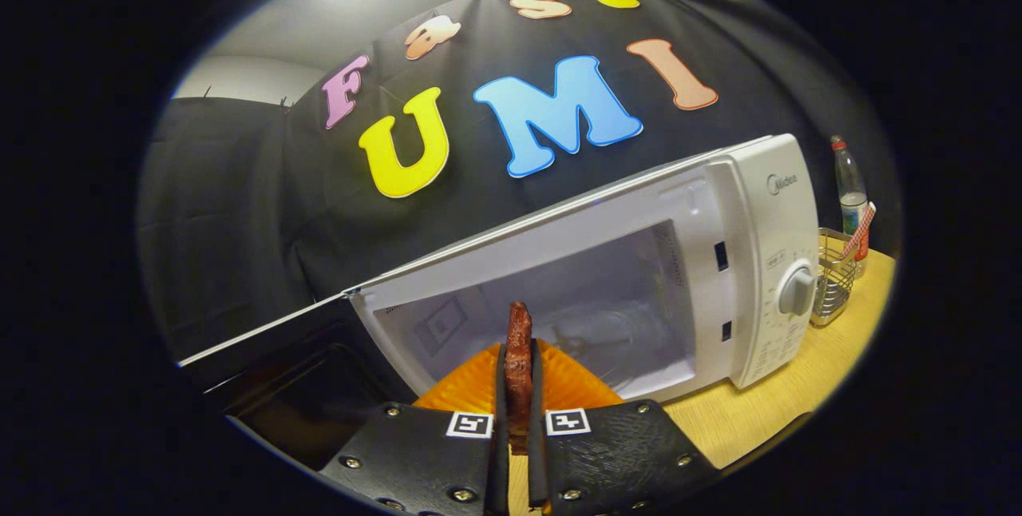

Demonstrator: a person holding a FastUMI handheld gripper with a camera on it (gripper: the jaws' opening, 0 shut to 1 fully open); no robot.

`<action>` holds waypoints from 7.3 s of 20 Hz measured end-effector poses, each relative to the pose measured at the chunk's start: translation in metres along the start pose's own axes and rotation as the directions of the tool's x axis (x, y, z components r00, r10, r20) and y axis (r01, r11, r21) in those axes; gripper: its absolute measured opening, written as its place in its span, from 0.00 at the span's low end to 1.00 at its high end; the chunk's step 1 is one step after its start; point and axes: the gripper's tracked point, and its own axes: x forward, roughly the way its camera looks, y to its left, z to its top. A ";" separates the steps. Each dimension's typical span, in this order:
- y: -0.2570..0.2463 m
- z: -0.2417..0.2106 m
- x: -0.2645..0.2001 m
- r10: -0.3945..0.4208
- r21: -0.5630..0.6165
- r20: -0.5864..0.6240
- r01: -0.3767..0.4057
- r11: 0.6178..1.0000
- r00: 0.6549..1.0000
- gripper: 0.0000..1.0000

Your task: Open the microwave, put the food inside, and close the microwave door.

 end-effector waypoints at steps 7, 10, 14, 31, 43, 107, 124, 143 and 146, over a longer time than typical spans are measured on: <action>0.003 -0.018 0.061 -0.068 0.046 -0.013 0.068 0.997 0.998 0.10; 0.001 -0.016 0.076 -0.100 0.070 0.030 0.098 0.993 0.995 0.10; -0.016 -0.016 0.091 -0.185 0.054 0.089 0.180 0.982 0.979 0.21; 0.019 -0.025 0.034 -0.032 -0.115 -0.008 0.031 0.993 0.999 0.81; 0.192 0.081 -0.203 0.482 -0.230 0.094 -0.453 0.862 0.871 0.80; -0.056 0.034 -0.156 -0.051 -0.328 -0.013 0.044 0.944 0.999 0.02; -0.032 0.113 -0.417 0.098 -0.423 0.188 -0.009 0.906 0.977 0.02; -0.030 0.103 -0.433 0.090 -0.419 0.167 -0.011 0.908 0.982 0.98; -0.031 0.104 -0.432 0.091 -0.410 0.164 -0.016 0.912 0.982 0.98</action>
